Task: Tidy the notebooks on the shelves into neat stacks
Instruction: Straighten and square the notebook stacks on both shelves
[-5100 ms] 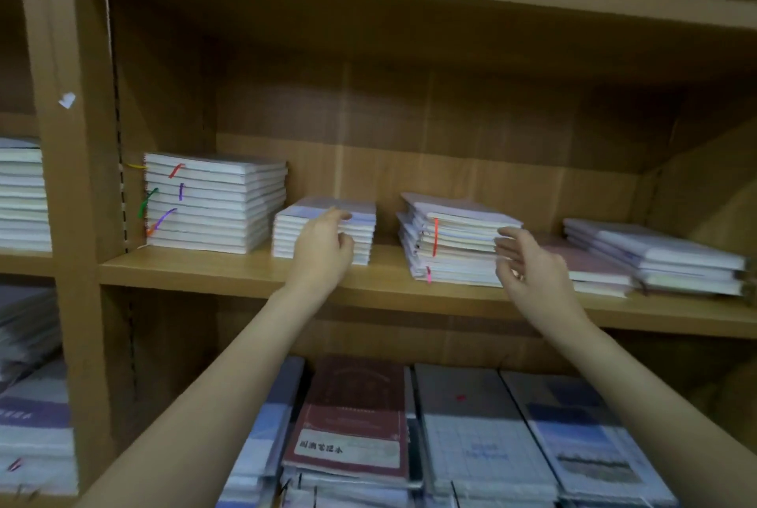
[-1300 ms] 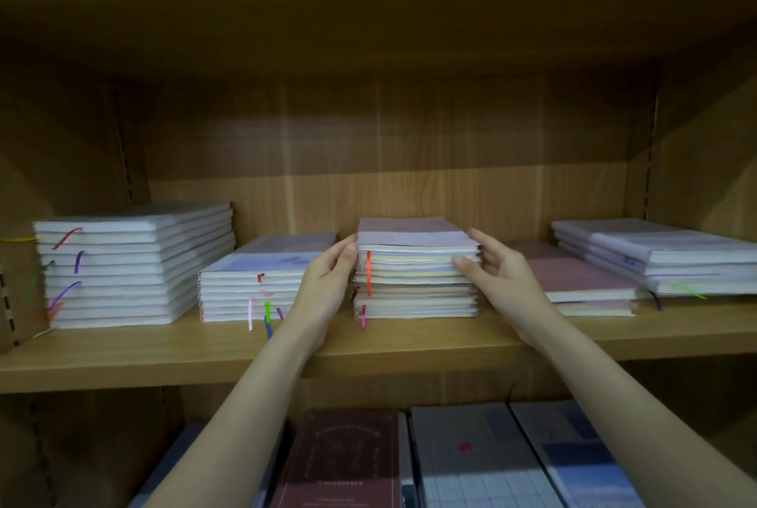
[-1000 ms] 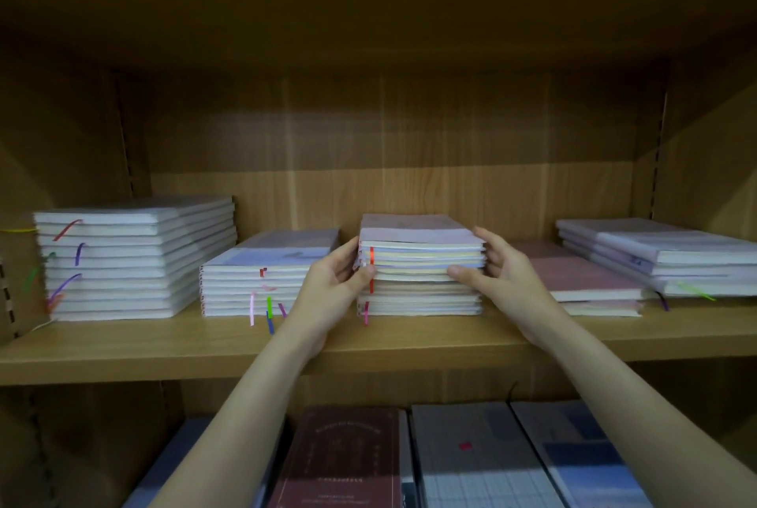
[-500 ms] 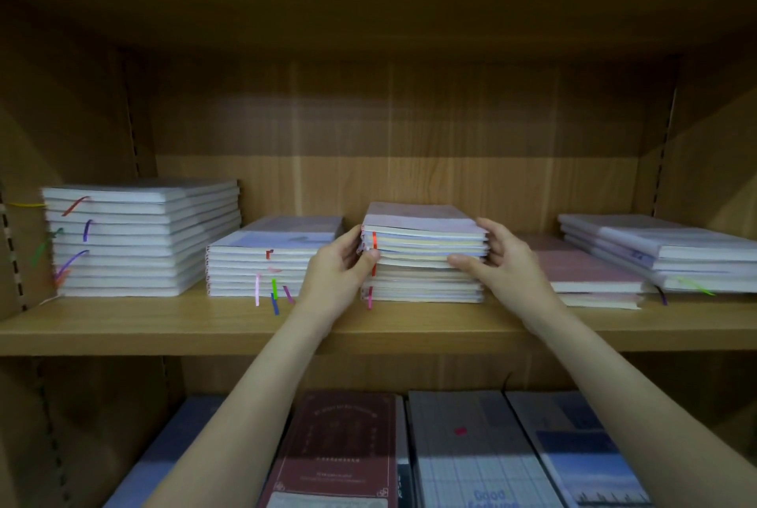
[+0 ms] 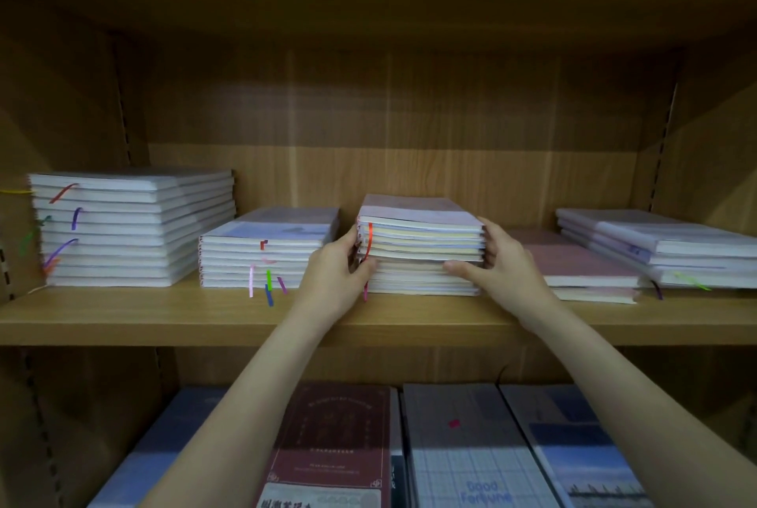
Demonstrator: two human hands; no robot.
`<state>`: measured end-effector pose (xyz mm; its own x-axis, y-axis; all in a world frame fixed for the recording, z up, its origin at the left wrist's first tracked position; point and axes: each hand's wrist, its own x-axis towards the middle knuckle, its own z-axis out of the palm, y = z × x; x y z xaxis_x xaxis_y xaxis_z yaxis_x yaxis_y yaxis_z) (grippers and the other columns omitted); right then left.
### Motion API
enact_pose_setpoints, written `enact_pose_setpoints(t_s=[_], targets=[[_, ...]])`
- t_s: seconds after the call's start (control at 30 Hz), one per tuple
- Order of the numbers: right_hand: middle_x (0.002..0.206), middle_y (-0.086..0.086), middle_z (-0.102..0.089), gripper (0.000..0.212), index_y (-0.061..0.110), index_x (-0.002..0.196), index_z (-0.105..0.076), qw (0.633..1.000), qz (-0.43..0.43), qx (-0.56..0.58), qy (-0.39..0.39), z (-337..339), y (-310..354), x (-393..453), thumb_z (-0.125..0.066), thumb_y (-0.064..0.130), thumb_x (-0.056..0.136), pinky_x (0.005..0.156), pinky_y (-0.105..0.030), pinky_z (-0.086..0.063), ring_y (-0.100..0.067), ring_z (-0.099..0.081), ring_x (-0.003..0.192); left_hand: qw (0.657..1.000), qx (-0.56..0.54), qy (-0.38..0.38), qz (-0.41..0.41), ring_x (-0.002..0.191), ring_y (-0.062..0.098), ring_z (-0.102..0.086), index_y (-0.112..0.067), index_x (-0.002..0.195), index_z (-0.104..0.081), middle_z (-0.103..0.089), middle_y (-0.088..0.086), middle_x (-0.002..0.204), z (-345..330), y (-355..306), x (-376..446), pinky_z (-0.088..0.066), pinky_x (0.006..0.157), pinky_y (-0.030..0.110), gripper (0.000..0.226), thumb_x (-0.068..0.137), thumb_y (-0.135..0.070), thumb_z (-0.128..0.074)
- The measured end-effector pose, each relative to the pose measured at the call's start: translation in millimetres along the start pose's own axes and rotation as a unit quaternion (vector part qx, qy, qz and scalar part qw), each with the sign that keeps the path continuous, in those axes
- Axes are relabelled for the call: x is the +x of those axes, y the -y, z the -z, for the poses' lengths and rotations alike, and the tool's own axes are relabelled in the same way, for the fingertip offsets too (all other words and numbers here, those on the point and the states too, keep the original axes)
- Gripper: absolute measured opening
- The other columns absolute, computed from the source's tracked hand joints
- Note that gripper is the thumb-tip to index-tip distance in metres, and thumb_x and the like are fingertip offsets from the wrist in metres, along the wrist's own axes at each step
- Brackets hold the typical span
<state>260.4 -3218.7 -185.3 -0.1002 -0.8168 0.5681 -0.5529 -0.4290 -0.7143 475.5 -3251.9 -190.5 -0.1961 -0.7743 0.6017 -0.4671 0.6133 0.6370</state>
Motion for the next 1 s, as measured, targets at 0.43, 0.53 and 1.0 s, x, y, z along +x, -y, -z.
enact_pose_setpoints(t_s=[0.43, 0.53, 1.0], targets=[[0.115, 0.009, -0.06, 0.065, 0.023, 0.128, -0.046, 0.999, 0.006, -0.029, 0.02, -2, 1, 0, -0.078, 0.032, 0.072, 0.095, -0.028, -0.045, -0.009, -0.057, 0.108, 0.999, -0.022, -0.003, 0.031, 0.112, 0.019, -0.056, -0.019, 0.122, -0.06, -0.065, 0.0, 0.117, -1, 2, 2, -0.044, 0.098, 0.041, 0.031, 0.091, -0.021, -0.057], [0.111, 0.012, -0.056, 0.065, 0.021, 0.132, -0.043, 0.998, 0.008, -0.053, 0.026, -1, 5, -3, -0.074, 0.035, 0.077, 0.087, -0.019, -0.039, -0.007, -0.053, 0.106, 1.0, -0.014, 0.0, 0.026, 0.111, 0.02, -0.056, -0.018, 0.123, -0.06, -0.065, 0.002, 0.116, -1, 0, 1, -0.044, 0.097, 0.04, 0.031, 0.092, -0.021, -0.056], [0.118, 0.008, -0.062, 0.052, 0.02, 0.126, -0.052, 0.997, -0.028, 0.068, 0.022, -1, -7, 3, -0.072, 0.023, 0.079, 0.103, -0.035, -0.043, -0.01, -0.057, 0.112, 0.988, -0.142, -0.004, 0.053, 0.106, 0.011, -0.06, -0.02, 0.114, -0.063, -0.065, -0.008, 0.108, -1, 4, 2, -0.046, 0.098, 0.034, 0.025, 0.089, -0.015, -0.06]])
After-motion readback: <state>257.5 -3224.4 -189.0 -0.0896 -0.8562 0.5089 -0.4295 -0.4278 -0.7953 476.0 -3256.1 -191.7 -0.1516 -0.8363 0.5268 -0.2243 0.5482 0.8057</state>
